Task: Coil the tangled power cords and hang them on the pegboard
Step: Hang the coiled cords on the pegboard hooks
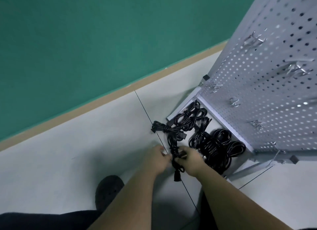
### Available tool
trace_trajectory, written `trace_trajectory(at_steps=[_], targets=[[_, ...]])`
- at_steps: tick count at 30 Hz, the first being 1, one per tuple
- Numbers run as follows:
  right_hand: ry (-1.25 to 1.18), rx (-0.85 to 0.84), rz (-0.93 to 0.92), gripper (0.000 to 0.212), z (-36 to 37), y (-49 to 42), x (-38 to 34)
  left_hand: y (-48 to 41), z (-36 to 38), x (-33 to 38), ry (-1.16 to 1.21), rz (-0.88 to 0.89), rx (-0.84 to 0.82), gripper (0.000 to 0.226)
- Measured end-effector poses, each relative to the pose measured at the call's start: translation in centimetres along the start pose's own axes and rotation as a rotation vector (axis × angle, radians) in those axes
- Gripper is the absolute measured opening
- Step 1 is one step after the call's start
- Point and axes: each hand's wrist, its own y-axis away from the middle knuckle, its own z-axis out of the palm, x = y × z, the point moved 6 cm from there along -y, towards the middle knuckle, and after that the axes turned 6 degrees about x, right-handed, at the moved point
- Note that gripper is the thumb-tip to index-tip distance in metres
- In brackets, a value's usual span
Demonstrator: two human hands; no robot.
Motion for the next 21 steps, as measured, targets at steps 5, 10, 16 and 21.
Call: trace_trajectory(at_steps=[5, 10, 16, 21], targets=[[-0.396, 0.106, -0.117, 0.045, -5.2, 2.1, -5.2, 2.2, -2.7, 4.9, 0.286, 0.121, 0.116, 0.035], [-0.511, 0.206, -0.323, 0.043, -12.6, 7.2, -11.2, 5.8, -5.9, 12.3, 0.491, 0.358, 0.151, 0.014], [-0.538, 0.513, -0.493, 0.045, -21.2, 15.8, -16.4, 12.4, -10.1, 21.4, 0.683, 0.595, 0.130, 0.021], [-0.569, 0.700, -0.641, 0.037, -27.2, 23.7, -19.2, 18.7, -11.8, 28.3, 0.796, 0.785, 0.062, 0.020]])
